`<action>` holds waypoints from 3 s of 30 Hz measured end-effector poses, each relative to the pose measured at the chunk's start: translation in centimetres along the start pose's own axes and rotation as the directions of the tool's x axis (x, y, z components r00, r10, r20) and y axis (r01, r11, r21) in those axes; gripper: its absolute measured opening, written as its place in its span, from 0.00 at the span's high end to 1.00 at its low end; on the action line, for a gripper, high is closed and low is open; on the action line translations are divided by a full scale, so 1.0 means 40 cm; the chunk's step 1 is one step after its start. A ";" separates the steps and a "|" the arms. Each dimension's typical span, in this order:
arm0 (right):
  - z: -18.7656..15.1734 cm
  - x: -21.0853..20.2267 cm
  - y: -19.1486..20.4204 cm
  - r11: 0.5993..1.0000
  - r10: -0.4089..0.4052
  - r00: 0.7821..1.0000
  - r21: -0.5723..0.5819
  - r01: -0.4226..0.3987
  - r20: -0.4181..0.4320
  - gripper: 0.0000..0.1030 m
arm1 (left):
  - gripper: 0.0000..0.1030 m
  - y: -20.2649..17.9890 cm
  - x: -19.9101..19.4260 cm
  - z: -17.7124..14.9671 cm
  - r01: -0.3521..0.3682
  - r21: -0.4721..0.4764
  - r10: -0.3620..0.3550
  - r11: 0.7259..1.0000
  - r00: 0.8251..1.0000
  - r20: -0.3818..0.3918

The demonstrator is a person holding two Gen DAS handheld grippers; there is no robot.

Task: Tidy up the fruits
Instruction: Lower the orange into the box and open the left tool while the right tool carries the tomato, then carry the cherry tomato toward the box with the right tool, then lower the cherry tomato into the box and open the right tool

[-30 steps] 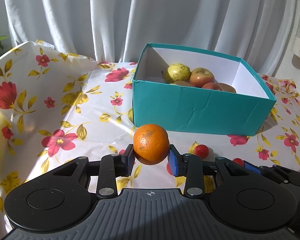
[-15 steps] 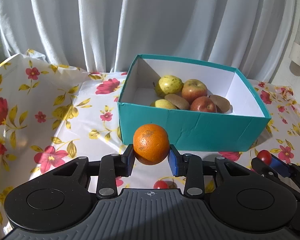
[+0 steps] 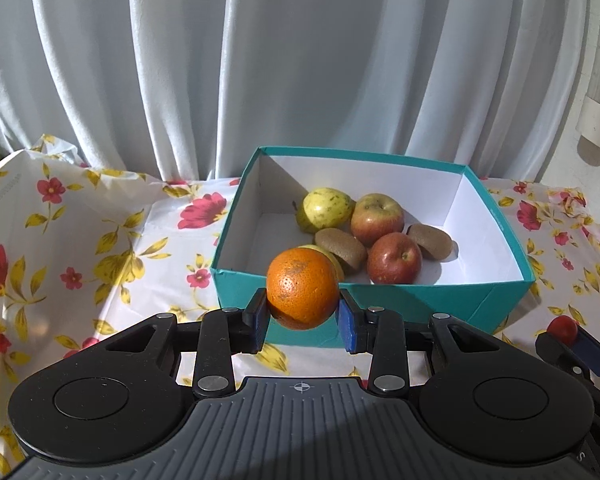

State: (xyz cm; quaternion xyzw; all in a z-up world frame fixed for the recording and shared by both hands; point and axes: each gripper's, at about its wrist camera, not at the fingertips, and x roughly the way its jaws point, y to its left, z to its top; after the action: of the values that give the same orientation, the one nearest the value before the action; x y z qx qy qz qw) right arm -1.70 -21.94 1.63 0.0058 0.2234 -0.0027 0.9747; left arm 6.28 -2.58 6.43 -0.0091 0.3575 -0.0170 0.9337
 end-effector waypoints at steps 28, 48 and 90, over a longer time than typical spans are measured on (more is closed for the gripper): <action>0.038 0.008 -0.030 0.997 -0.066 0.997 0.046 0.063 0.049 0.75 | 0.62 -0.044 0.161 0.086 0.006 0.050 -0.006 0.999 1.000 0.010; 0.039 -0.006 -0.046 0.994 -0.099 0.994 0.061 0.096 0.053 0.75 | 0.62 -0.040 0.312 0.093 0.028 0.062 -0.027 0.998 0.999 -0.023; 0.102 0.105 -0.015 1.000 0.001 0.997 -0.014 0.000 0.074 0.75 | 0.00 0.035 0.043 -0.060 -0.089 0.105 0.093 0.991 0.995 -0.036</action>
State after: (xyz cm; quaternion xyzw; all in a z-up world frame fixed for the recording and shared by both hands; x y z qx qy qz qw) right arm 3.83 -22.59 3.46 -0.0008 0.1872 -0.0010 0.9823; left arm 5.99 -1.28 3.45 0.0556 0.3750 0.0069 0.9253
